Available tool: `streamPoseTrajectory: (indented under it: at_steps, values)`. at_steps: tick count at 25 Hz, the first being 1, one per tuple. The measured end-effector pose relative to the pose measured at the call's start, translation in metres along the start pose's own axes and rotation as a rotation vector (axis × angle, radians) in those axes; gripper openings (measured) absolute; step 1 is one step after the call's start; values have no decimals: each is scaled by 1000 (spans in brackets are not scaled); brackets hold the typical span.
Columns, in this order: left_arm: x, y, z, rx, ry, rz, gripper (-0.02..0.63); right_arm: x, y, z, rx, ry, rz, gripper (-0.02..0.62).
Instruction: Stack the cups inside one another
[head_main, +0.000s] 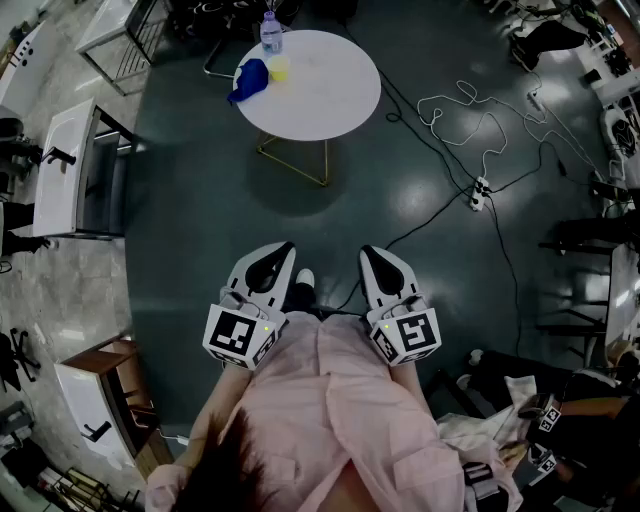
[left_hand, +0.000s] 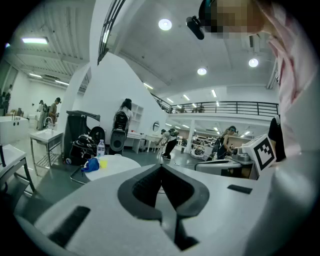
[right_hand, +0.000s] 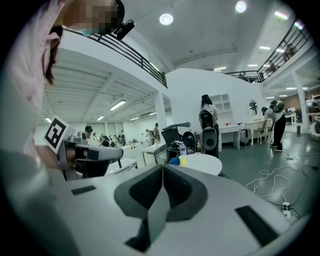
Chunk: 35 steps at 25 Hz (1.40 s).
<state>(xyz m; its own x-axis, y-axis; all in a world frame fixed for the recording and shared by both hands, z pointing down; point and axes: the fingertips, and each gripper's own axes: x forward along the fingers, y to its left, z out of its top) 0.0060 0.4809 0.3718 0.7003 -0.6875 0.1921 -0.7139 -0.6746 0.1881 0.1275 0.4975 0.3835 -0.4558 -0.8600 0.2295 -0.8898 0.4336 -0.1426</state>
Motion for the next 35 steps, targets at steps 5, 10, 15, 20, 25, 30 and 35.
streamPoseTrajectory:
  at_steps: [5,10,15,20,25,30,35]
  values:
    - [3,1,6,6,-14,8,14,-1,-4,1,0,1,6,31]
    - [7,4,11,10,-23,13,15,1,-8,3,-2,-2,7,31]
    - [17,1,15,15,-27,2,15,1,-18,6,2,-12,-10,31]
    - [25,1,17,30,-12,-28,15,8,-19,10,9,-23,5,32]
    - [29,12,17,60,16,-39,15,22,-16,12,9,-18,20,32]
    - [41,40,20,40,8,-69,14,51,-18,12,13,1,-3,32]
    - [60,85,37,27,-4,-88,15,95,-23,30,-3,-13,-47,32]
